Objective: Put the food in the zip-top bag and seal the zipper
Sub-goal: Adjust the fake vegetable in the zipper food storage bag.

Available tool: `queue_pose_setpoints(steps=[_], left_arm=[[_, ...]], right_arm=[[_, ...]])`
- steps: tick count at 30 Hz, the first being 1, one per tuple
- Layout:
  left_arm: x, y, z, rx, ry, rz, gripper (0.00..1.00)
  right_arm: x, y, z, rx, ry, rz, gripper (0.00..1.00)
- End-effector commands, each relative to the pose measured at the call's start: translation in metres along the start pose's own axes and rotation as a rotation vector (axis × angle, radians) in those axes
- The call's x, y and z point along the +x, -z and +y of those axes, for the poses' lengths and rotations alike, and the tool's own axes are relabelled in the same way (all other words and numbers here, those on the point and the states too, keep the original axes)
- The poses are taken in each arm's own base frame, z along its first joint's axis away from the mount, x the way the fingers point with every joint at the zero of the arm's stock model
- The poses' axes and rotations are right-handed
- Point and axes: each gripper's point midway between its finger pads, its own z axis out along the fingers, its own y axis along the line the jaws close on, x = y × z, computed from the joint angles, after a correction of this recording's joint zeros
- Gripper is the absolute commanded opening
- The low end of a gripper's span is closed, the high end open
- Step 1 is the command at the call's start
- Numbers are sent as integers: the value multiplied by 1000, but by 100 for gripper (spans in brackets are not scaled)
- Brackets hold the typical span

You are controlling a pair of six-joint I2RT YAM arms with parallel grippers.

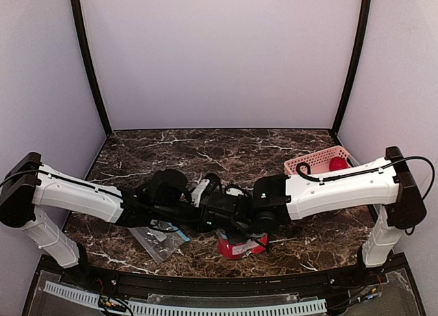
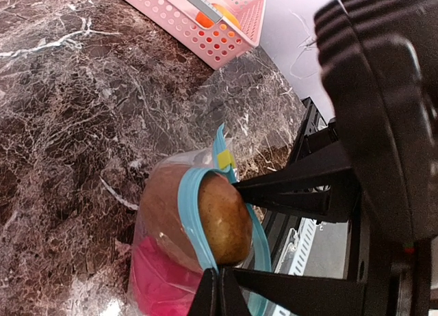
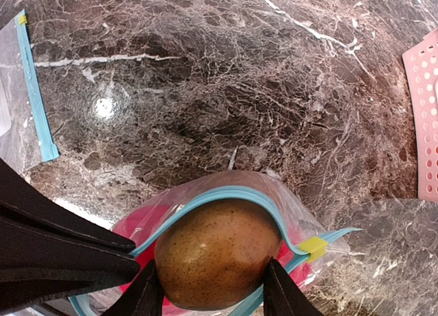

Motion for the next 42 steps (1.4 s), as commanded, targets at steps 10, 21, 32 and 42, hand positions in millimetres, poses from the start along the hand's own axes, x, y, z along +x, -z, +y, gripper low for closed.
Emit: queue_pose_setpoints(steps=[10,21,32,42], left_arm=[[2,5,-59,212,-301,18,1],[6,-1,-85,305,-387,36,1],[-6,11,-96,246,-504,-19,1],[-10,23,-84,146,-525,-47,1]], right_arm=[[14,18,-15,-283,84,183,28],[25,2,-15,-330,102,281,30],[51,-22,-30,-254,151,410,34],[45,-11,-46,-187,175,416,36]])
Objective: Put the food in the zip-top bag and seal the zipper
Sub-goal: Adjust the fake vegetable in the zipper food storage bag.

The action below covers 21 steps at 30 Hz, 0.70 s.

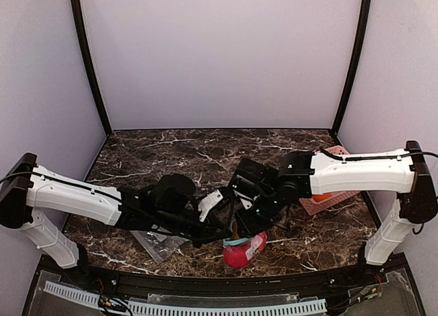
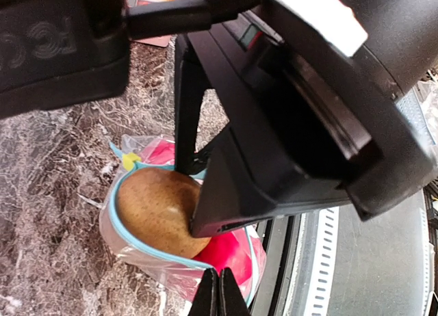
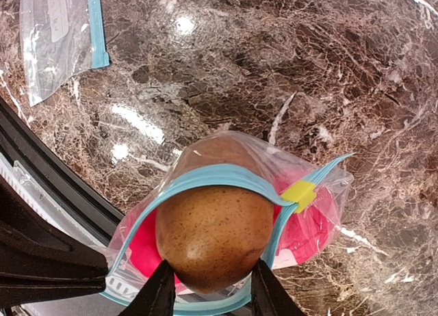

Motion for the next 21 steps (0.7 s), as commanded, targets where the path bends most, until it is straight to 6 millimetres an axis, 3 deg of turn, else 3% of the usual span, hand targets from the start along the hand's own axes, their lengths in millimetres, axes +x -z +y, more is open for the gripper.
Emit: queue_pose_setpoints(steps=[1,5,9,12,16,21], left_arm=[[-54,29,-34,75,-97,-179,1],[-52,27,-29,52,-85,-174,1],[-44,22,-25,44,-55,-145,1],[-39,20,-27,67,-33,-132,1],[-35,17,-29,86,-14,-120,1],[-32,16,-23,61,4,-119,1]], right_arm=[[27,-15,-37,160,5,130,36],[25,-5,-30,117,0,112,40],[11,23,-14,29,-5,27,56],[1,44,-5,-19,-14,-36,62],[-11,61,-1,-30,-28,-113,62],[-17,55,-1,-14,-51,-138,54]])
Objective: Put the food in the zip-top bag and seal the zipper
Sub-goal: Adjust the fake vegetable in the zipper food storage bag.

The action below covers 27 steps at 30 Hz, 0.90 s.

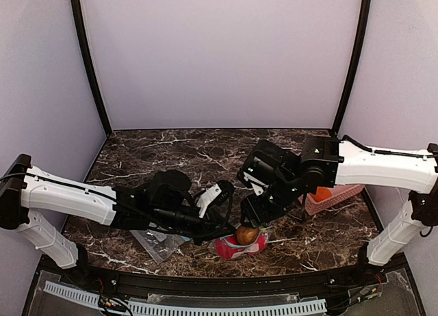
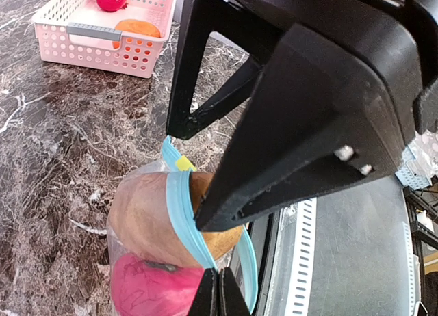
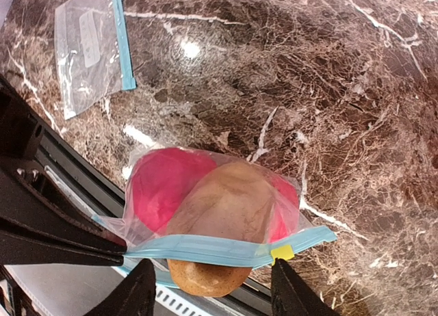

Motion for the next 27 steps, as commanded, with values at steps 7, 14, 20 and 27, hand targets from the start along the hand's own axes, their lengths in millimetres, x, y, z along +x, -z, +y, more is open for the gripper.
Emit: queue_pose_setpoints(steps=[7,14,20,27], left_arm=[[-3,3,12,-87,55,-14,1],[2,4,16,-91,77,-35,1],[1,4,4,-17,53,-56,1],[0,2,-7,42,10,-47,1]], right_arm=[[1,-5,6,63,-33,-39,49],[11,-17,5,79,-68,-26,49],[7,-34,9,96,-69,-19,42],[14,-57,6,140,-48,42,32]])
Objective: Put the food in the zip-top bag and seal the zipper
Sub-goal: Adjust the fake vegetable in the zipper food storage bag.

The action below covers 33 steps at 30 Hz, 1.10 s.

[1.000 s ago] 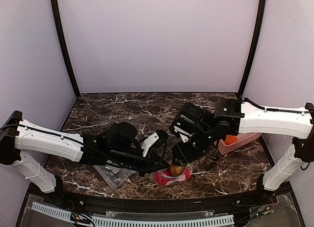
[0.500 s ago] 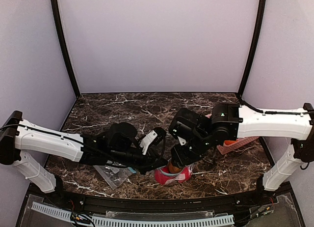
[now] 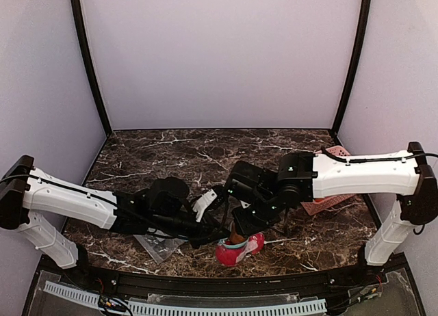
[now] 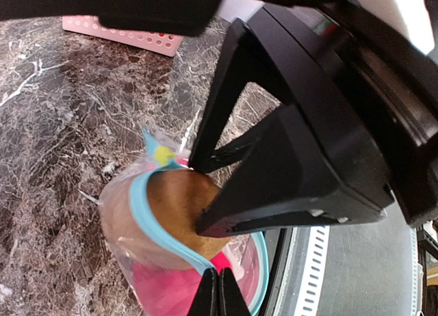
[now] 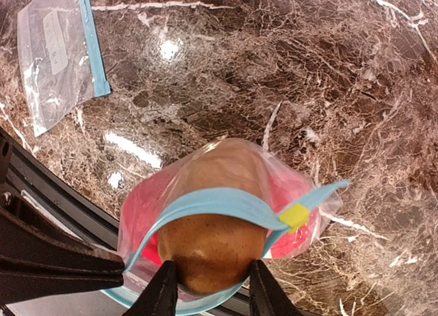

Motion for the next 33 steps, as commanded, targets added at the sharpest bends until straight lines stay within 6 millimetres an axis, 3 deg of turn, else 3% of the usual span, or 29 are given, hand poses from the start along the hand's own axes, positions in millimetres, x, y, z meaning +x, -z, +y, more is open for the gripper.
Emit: queue_pose_setpoints(steps=[1,9,19,25,33], left_arm=[[-19,5,-25,102,-66,-56,1],[-24,5,-16,45,-81,-68,1],[-42,21,-1,-69,-82,-159,1],[-50,29,-4,-73,-78,-194,1],[-51,38,13,-161,-41,-185,1]], right_arm=[[8,-22,-3,52,15,46,31],[25,-41,-4,85,73,148,26],[72,-56,-20,141,131,296,26],[75,-60,-22,146,131,309,27],[83,-51,-35,189,146,339,27]])
